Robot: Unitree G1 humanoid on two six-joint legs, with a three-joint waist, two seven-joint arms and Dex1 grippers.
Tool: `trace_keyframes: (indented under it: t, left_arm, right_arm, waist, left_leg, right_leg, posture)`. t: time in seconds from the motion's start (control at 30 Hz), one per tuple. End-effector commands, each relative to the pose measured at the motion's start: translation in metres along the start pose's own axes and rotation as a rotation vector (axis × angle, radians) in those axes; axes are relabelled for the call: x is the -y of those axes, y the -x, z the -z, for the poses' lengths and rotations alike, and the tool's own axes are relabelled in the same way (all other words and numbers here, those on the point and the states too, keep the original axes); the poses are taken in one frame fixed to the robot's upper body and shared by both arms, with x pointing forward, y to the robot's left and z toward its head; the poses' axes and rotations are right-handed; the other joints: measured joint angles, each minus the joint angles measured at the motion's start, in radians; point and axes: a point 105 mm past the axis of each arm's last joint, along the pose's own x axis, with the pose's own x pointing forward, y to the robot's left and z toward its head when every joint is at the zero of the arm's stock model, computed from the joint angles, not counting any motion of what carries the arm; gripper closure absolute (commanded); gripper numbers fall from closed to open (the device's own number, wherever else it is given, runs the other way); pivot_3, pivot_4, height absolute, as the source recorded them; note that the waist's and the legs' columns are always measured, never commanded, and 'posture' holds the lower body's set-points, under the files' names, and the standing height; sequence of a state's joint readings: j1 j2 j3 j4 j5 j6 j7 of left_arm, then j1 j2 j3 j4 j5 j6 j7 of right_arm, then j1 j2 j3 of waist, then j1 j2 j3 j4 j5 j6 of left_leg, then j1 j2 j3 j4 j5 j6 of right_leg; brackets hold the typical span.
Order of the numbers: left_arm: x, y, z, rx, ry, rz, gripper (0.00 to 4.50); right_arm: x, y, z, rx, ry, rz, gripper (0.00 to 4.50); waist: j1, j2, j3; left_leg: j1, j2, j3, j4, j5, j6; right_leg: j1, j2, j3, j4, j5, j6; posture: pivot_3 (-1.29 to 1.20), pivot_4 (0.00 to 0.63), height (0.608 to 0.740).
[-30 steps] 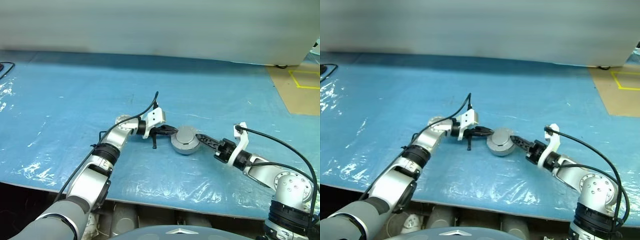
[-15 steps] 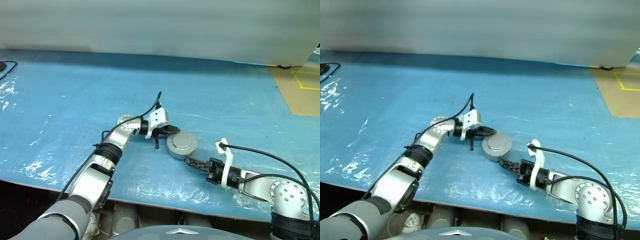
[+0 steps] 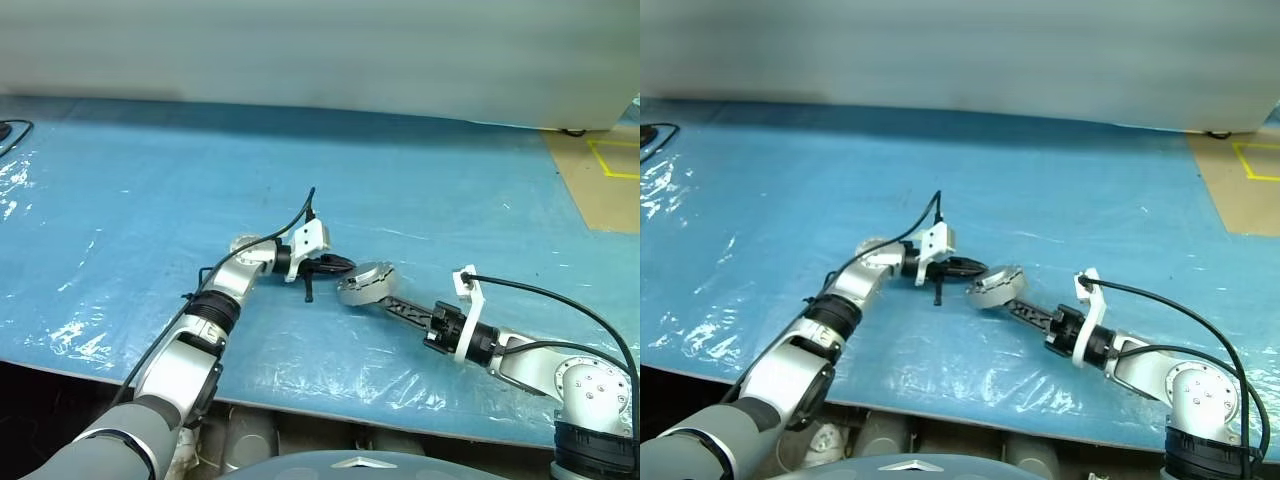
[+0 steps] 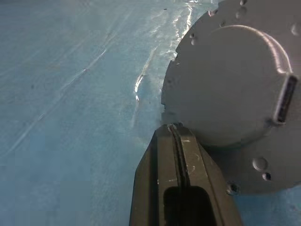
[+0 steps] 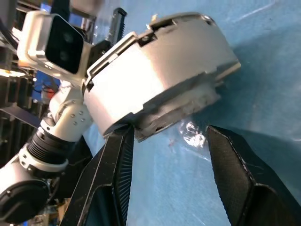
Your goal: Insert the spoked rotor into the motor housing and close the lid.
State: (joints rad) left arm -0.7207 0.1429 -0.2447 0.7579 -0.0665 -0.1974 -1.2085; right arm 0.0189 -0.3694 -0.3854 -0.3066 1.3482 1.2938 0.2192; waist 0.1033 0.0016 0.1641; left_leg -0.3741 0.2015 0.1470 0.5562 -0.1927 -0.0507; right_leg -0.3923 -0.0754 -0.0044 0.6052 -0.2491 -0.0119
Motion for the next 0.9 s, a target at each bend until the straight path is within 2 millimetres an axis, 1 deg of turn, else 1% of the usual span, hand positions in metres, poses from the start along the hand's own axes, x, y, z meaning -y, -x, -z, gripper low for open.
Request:
trace_keyframes:
  t: [0.03, 0.1, 0.2, 0.3, 0.4, 0.47, 0.53, 0.67, 0.9]
  left_arm:
    - [0.001, -0.005, -0.013, 0.039, -0.053, 0.024, 4.50]
    - [0.000, -0.004, -0.013, 0.038, -0.061, 0.015, 4.50]
    - [-0.004, -0.004, -0.015, 0.042, -0.076, -0.008, 4.50]
    - [-0.008, -0.003, -0.017, 0.046, -0.090, -0.031, 4.50]
    - [-0.015, -0.002, -0.024, 0.078, -0.107, -0.075, 4.50]
    - [-0.019, -0.002, -0.032, 0.116, -0.095, -0.090, 4.50]
    - [-0.019, -0.002, -0.036, 0.133, -0.091, -0.082, 4.50]
    - [-0.017, -0.002, -0.040, 0.149, -0.089, -0.057, 4.50]
    - [-0.008, -0.005, -0.043, 0.171, -0.067, 0.003, 4.50]
  right_arm:
    - [-0.012, 0.002, -0.009, 0.048, -0.004, -0.061, 1.95]
    - [-0.001, 0.003, 0.002, -0.028, 0.051, 0.026, 1.95]
    - [0.008, 0.006, 0.007, -0.045, 0.050, 0.060, 1.95]
    - [0.010, 0.006, 0.010, -0.056, 0.065, 0.069, 1.95]
    - [0.011, 0.005, 0.011, -0.058, 0.073, 0.067, 1.95]
    - [0.015, 0.007, 0.016, -0.099, 0.109, 0.088, 1.95]
    - [0.016, 0.012, 0.017, -0.108, 0.110, 0.081, 1.95]
    - [0.028, 0.022, 0.016, -0.141, 0.145, 0.147, 1.95]
    - [0.050, 0.050, 0.020, -0.215, 0.170, 0.261, 1.95]
  waist:
    - [0.000, 0.000, 0.000]
    - [0.001, 0.000, 0.000]
    - [0.003, 0.000, 0.000]
    - [0.001, 0.000, 0.000]
    - [-0.002, 0.000, 0.000]
    - [-0.001, 0.000, 0.000]
    - [0.001, 0.000, 0.000]
    - [0.003, 0.000, 0.000]
    - [0.017, 0.000, 0.000]
  left_leg:
    - [0.000, 0.000, 0.000, 0.000, 0.000, 0.000]
    - [0.000, 0.000, 0.000, 0.000, 0.000, 0.000]
    - [0.001, 0.000, 0.000, 0.001, 0.000, 0.000]
    - [0.001, 0.000, 0.000, 0.001, 0.000, 0.000]
    - [0.001, 0.000, 0.000, 0.003, 0.000, 0.000]
    - [0.001, 0.000, 0.000, 0.003, 0.000, 0.000]
    - [0.001, 0.000, 0.000, 0.004, 0.000, 0.000]
    - [0.000, 0.000, -0.001, 0.004, 0.000, 0.000]
    - [0.002, 0.000, -0.001, 0.005, 0.000, 0.000]
  right_leg:
    - [0.000, 0.000, 0.000, 0.000, 0.000, 0.000]
    - [0.000, 0.000, 0.000, 0.000, 0.000, 0.000]
    - [0.002, 0.000, -0.001, 0.000, 0.000, 0.000]
    - [0.002, 0.000, -0.001, 0.000, 0.000, 0.000]
    - [0.002, 0.000, 0.000, 0.001, 0.000, 0.000]
    - [0.002, 0.000, 0.000, 0.001, 0.000, 0.000]
    - [0.002, 0.000, 0.000, 0.001, 0.000, 0.000]
    - [0.002, 0.000, -0.001, 0.001, 0.000, 0.000]
    - [0.005, -0.001, -0.001, 0.001, 0.000, 0.000]
  posture:
    - [0.00, 0.150, 0.740]
    - [0.00, 0.150, 0.740]
    - [0.00, 0.150, 0.740]
    - [0.00, 0.150, 0.740]
    - [0.00, 0.150, 0.740]
    - [0.00, 0.150, 0.740]
    - [0.00, 0.150, 0.740]
    - [0.00, 0.150, 0.740]
    - [0.00, 0.150, 0.740]
